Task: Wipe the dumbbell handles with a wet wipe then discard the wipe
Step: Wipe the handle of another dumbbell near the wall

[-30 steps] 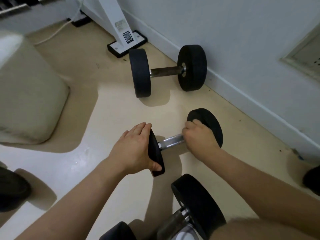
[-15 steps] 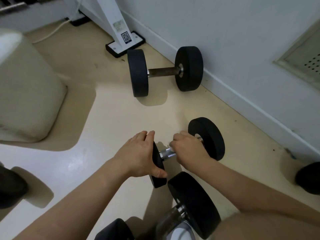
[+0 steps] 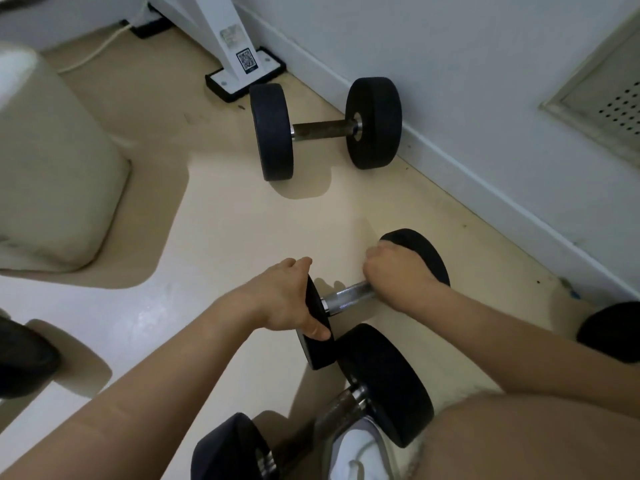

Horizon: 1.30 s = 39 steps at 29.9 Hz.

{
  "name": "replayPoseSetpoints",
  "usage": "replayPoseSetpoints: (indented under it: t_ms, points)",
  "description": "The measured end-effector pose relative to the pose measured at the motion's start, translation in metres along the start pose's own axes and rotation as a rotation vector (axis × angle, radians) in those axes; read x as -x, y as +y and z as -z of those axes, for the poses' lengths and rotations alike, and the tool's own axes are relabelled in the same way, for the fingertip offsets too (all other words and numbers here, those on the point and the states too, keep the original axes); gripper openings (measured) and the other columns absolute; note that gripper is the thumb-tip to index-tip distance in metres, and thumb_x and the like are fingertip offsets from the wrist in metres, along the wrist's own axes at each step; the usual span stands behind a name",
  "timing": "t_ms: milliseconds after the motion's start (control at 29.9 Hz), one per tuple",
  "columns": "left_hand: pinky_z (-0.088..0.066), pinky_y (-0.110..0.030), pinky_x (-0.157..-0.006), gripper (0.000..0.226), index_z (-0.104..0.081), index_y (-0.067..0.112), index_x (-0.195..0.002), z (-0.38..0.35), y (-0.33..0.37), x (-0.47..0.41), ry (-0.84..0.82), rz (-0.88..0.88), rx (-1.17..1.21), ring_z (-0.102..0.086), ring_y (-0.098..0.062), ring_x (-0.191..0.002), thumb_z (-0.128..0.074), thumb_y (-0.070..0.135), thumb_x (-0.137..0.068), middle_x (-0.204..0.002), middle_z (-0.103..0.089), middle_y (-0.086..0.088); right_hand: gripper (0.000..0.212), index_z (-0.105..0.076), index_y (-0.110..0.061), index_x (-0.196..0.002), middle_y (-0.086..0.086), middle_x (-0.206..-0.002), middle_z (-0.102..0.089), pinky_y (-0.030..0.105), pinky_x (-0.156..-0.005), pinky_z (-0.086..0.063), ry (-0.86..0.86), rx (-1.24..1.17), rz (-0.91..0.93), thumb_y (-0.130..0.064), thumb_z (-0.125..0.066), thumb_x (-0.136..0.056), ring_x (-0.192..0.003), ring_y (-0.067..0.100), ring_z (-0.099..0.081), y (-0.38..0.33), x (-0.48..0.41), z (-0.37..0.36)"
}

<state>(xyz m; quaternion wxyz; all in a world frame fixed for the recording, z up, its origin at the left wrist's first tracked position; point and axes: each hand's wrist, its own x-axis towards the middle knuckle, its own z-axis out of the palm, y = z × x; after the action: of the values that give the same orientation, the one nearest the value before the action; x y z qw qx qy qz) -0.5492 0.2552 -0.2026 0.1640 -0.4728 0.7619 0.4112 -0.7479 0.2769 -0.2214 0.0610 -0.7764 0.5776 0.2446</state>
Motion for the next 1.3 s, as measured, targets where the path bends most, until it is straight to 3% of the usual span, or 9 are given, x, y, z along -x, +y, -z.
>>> replayPoseSetpoints:
  t_ms: [201, 301, 401, 602, 735, 836, 1003, 1170, 1304]
  points:
    - [-0.045, -0.037, -0.091, 0.106, -0.030, 0.017, -0.135, -0.014, 0.014, 0.001, -0.028, -0.057, -0.278, -0.041, -0.026, -0.117, -0.081, 0.061, -0.054, -0.126, -0.038, -0.006, 0.023, -0.067, -0.011, -0.103, 0.009, -0.103, -0.058, 0.034, -0.071, -0.046, -0.024, -0.205, 0.025, -0.005, -0.053, -0.086, -0.099, 0.026, -0.054, -0.028, 0.002, 0.001]
    - [-0.044, -0.039, -0.096, 0.102, -0.030, 0.013, -0.137, -0.009, 0.005, -0.006, -0.083, -0.056, -0.153, -0.042, -0.025, -0.120, -0.076, 0.063, -0.061, -0.132, -0.039, -0.006, 0.018, -0.062, -0.005, -0.099, 0.012, -0.108, -0.056, 0.035, -0.077, -0.048, -0.050, -0.019, -0.030, 0.000, -0.049, -0.087, -0.102, 0.029, -0.051, -0.007, 0.008, -0.004]
    - [-0.043, -0.041, -0.100, 0.107, -0.025, 0.014, -0.142, -0.005, -0.001, -0.006, -0.122, -0.019, 0.013, -0.044, -0.025, -0.124, -0.078, 0.060, -0.060, -0.138, -0.038, -0.006, 0.020, -0.064, -0.007, -0.093, 0.009, -0.104, -0.058, 0.029, -0.070, -0.041, -0.080, -0.113, -0.075, 0.004, -0.052, -0.083, -0.098, 0.025, -0.054, -0.016, 0.016, -0.004]
    - [-0.041, -0.034, -0.099, 0.111, -0.026, 0.018, -0.143, -0.025, 0.006, 0.020, 0.047, -0.076, -0.006, -0.038, -0.022, -0.125, -0.081, 0.058, -0.056, -0.137, -0.039, -0.002, 0.020, -0.063, -0.011, -0.092, 0.006, -0.096, -0.058, 0.033, -0.071, -0.046, -0.158, -0.196, -0.146, 0.001, -0.055, -0.078, -0.093, 0.024, -0.054, -0.006, 0.035, -0.011]
    - [-0.040, -0.031, -0.089, 0.098, -0.035, 0.015, -0.132, -0.037, 0.015, 0.020, 0.102, -0.110, -0.218, -0.041, -0.023, -0.116, -0.076, 0.064, -0.057, -0.123, -0.043, -0.005, 0.014, -0.056, -0.015, -0.071, 0.006, -0.079, -0.057, 0.034, -0.069, -0.051, -0.177, -0.225, -0.182, -0.003, -0.056, -0.080, -0.080, 0.026, -0.059, -0.027, 0.026, -0.008]
    - [-0.039, -0.032, -0.086, 0.095, -0.036, 0.013, -0.128, -0.046, 0.026, 0.019, 0.097, -0.130, -0.366, -0.042, -0.026, -0.111, -0.075, 0.065, -0.058, -0.119, -0.043, -0.010, 0.007, -0.060, -0.013, -0.082, 0.006, -0.085, -0.057, 0.038, -0.071, -0.050, -0.149, -0.401, -0.085, -0.011, -0.054, -0.085, -0.079, 0.026, -0.058, -0.055, 0.026, -0.008]
    - [-0.038, -0.033, -0.098, 0.109, -0.027, 0.014, -0.138, -0.067, 0.035, 0.036, 0.187, -0.114, -0.468, -0.038, -0.027, -0.119, -0.071, 0.071, -0.057, -0.127, -0.037, -0.011, 0.016, -0.062, -0.004, -0.098, 0.012, -0.100, -0.062, 0.033, -0.062, -0.048, -0.129, 0.005, -0.060, -0.002, -0.056, -0.083, -0.093, 0.028, -0.057, -0.012, 0.049, -0.013]
    - [-0.031, -0.037, -0.108, 0.116, -0.020, 0.012, -0.143, -0.083, 0.038, 0.041, 0.206, -0.163, -0.550, -0.030, -0.032, -0.127, -0.064, 0.077, -0.058, -0.139, -0.030, -0.016, 0.014, -0.062, -0.003, -0.095, 0.011, -0.100, -0.058, 0.033, -0.060, -0.041, -0.081, -0.107, -0.038, -0.005, -0.054, -0.083, -0.094, 0.029, -0.059, -0.038, 0.061, -0.015]
    - [-0.032, -0.037, -0.108, 0.115, -0.017, 0.016, -0.146, -0.068, 0.029, 0.034, 0.077, -0.138, -0.340, -0.031, -0.028, -0.133, -0.062, 0.078, -0.061, -0.144, -0.033, -0.010, 0.019, -0.063, -0.002, -0.098, 0.013, -0.104, -0.059, 0.033, -0.063, -0.041, -0.071, 0.007, -0.029, 0.001, -0.052, -0.083, -0.099, 0.030, -0.054, -0.024, 0.067, -0.019]
